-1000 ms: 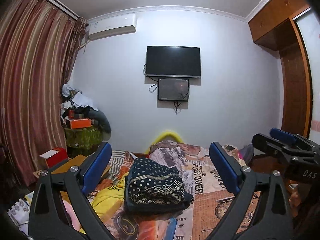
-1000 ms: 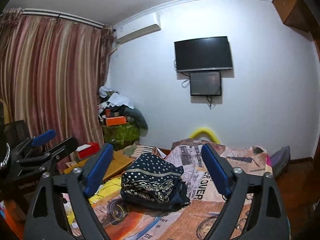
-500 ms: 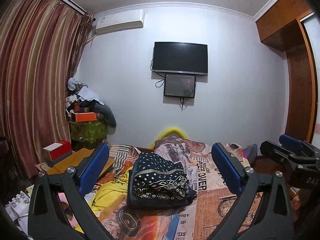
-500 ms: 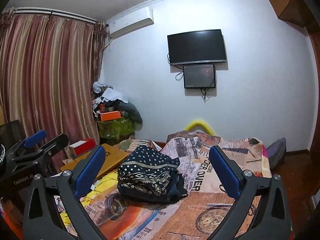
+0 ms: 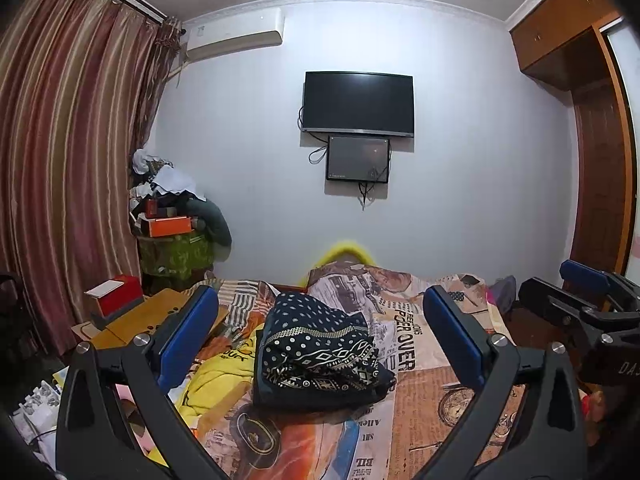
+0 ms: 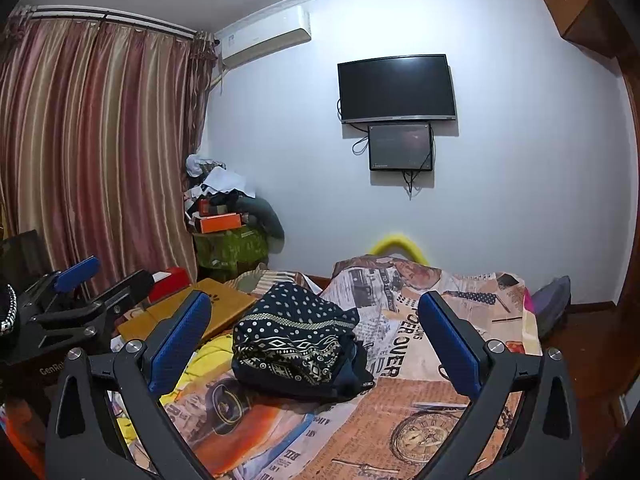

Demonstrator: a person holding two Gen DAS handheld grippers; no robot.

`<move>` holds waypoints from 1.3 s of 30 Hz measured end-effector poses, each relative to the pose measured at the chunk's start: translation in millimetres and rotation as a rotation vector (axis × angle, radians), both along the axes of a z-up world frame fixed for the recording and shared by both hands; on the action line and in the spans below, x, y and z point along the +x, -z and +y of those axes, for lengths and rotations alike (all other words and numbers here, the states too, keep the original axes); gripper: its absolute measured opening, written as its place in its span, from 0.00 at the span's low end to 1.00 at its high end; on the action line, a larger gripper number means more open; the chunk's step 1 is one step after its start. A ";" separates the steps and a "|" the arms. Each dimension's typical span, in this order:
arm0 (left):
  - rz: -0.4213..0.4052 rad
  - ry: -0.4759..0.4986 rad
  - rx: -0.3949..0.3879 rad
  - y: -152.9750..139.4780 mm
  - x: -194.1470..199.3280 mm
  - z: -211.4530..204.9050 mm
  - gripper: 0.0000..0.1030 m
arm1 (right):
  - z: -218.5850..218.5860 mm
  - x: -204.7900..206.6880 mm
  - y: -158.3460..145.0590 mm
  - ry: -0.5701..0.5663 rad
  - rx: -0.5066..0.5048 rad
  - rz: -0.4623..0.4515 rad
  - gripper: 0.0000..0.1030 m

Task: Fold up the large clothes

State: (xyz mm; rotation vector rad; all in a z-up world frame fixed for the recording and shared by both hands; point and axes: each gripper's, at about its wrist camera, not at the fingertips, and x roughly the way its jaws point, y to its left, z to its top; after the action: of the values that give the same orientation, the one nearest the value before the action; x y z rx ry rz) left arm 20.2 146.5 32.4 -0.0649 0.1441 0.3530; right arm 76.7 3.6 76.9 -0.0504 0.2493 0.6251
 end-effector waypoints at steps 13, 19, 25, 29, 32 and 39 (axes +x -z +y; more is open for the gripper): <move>0.012 -0.001 -0.020 2.9 5.4 6.7 1.00 | -3.1 4.1 -1.6 0.004 -0.003 0.007 1.00; 0.011 -0.002 -0.026 2.5 6.3 7.7 1.00 | -2.9 4.0 -2.6 0.004 -0.003 0.006 1.00; 0.018 0.000 -0.037 5.2 6.0 10.7 1.00 | -2.9 4.7 -1.7 0.001 -0.004 0.010 1.00; 0.026 0.013 -0.043 5.7 8.4 10.3 1.00 | -3.7 5.0 -2.2 0.002 0.000 0.014 1.00; 0.034 0.032 -0.049 6.1 9.4 10.2 1.00 | -4.7 5.8 -2.3 0.005 0.003 0.013 1.00; 0.035 0.040 -0.047 6.1 9.1 8.2 1.00 | -6.5 5.9 -3.3 0.010 0.009 0.010 1.00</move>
State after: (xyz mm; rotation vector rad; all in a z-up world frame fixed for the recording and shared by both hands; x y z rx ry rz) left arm 29.3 154.7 26.3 -0.1021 0.1876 0.3109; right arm 82.6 -2.9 80.2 -0.0369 0.2563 0.6172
